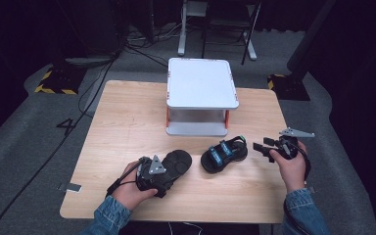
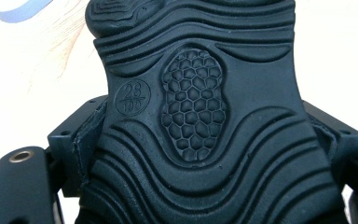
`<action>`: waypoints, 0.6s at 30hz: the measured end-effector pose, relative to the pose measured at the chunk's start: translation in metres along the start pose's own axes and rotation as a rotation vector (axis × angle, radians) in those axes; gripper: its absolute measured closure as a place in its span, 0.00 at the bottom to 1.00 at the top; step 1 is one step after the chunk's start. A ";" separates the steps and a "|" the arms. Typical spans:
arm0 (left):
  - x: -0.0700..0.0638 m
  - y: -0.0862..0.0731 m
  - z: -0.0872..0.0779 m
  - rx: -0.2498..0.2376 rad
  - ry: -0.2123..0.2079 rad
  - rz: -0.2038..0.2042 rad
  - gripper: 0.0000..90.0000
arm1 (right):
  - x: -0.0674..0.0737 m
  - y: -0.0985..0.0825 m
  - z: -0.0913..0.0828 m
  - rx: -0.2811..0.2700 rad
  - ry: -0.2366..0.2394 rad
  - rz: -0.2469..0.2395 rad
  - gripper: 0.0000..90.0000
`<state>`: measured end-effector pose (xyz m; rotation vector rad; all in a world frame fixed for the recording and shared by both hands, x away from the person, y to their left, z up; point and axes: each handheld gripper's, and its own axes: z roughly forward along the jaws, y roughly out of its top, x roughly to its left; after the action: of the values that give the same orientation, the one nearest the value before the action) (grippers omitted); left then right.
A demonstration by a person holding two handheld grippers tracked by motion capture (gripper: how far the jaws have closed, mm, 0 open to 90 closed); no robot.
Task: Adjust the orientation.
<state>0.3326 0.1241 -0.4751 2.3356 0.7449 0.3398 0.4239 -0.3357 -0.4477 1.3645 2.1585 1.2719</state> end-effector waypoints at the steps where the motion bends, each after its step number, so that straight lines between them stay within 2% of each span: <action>1: 0.000 0.001 -0.001 0.002 0.000 0.000 0.19 | 0.000 0.000 0.000 -0.001 0.000 0.000 0.40; 3: 0.000 0.002 -0.002 0.004 -0.002 -0.003 0.19 | 0.000 0.000 0.000 -0.003 0.001 0.001 0.40; 5: 0.000 0.002 -0.004 0.010 -0.021 -0.019 0.19 | 0.000 0.000 0.000 -0.002 0.002 0.000 0.40; 6: 0.000 0.002 -0.006 0.016 -0.046 -0.039 0.19 | 0.000 0.000 0.000 -0.001 0.001 0.000 0.39; 8: 0.003 0.002 -0.007 0.012 -0.063 -0.087 0.19 | 0.000 0.000 0.000 0.000 0.000 0.001 0.39; 10: 0.008 0.001 -0.009 -0.001 -0.059 -0.140 0.19 | 0.000 0.000 0.000 0.000 0.001 0.000 0.39; 12: 0.014 -0.001 -0.012 -0.023 -0.028 -0.174 0.19 | 0.000 0.000 0.000 0.002 0.003 0.002 0.39; 16: 0.023 -0.006 -0.016 -0.021 0.081 -0.183 0.18 | 0.000 0.000 0.000 0.001 0.003 0.000 0.39; 18: 0.028 -0.008 -0.017 -0.027 0.110 -0.195 0.18 | 0.000 0.000 0.001 0.006 0.006 0.003 0.39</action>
<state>0.3443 0.1542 -0.4669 2.2110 1.0069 0.3915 0.4243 -0.3353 -0.4482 1.3686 2.1669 1.2729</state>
